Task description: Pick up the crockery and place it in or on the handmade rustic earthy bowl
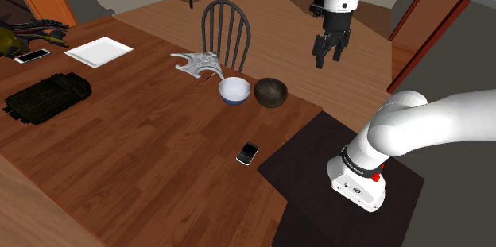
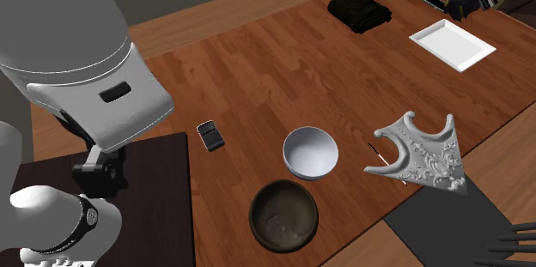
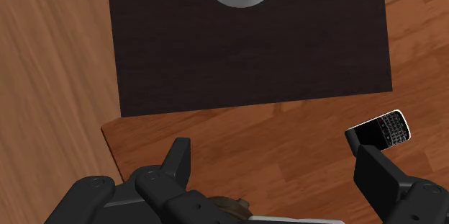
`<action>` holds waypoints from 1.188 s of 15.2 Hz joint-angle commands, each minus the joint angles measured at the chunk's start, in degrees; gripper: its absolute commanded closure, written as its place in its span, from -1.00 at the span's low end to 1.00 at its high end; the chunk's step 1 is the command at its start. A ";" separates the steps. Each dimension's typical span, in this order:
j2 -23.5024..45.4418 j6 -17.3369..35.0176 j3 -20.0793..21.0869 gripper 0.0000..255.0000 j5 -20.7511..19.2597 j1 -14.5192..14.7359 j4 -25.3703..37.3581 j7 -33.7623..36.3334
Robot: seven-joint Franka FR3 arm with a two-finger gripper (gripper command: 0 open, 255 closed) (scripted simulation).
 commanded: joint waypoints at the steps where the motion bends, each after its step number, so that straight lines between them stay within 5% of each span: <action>1: 0.00 0.00 0.00 -1.00 0.00 0.00 0.00 0.00; 18: 32.79 29.35 6.04 -1.00 2.22 3.44 6.03 7.22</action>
